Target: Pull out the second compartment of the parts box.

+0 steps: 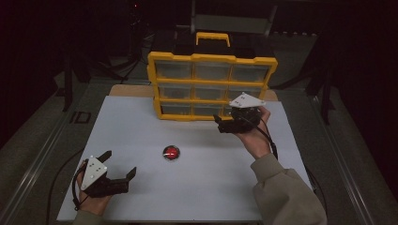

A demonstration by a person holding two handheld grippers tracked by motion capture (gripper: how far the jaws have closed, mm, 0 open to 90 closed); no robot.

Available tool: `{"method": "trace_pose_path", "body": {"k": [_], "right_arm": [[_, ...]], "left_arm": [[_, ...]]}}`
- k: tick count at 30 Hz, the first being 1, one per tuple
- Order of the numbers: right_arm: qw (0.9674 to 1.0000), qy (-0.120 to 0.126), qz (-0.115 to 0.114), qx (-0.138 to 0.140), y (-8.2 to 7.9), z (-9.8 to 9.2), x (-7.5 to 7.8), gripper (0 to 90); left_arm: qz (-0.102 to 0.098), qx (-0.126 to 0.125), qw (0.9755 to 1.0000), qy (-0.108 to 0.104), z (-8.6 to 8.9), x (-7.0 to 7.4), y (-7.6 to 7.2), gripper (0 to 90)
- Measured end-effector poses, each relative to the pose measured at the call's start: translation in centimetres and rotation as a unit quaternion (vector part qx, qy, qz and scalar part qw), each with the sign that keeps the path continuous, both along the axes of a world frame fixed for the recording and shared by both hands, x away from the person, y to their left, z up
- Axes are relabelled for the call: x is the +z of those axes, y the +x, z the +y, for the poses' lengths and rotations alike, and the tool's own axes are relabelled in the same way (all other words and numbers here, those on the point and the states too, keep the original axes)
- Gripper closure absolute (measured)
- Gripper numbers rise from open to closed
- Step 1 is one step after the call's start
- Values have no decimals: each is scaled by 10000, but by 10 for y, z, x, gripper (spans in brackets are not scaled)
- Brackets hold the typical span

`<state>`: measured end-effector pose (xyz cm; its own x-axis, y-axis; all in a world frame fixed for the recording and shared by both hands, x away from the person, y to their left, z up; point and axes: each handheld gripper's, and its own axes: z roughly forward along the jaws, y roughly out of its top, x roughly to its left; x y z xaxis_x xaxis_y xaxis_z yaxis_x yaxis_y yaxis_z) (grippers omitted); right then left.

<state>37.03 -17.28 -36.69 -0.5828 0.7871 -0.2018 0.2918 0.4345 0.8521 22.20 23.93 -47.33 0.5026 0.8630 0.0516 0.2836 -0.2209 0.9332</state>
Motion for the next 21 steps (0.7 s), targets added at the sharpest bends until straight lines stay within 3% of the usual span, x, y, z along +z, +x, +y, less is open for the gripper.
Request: {"method": "trace_pose_path", "body": {"k": [21], "right_arm": [[9987, -517, -42, 6, 19, 20, 3, 80]], "left_arm": [[0, -7, 10000, -13, 0, 0, 0, 0]]}}
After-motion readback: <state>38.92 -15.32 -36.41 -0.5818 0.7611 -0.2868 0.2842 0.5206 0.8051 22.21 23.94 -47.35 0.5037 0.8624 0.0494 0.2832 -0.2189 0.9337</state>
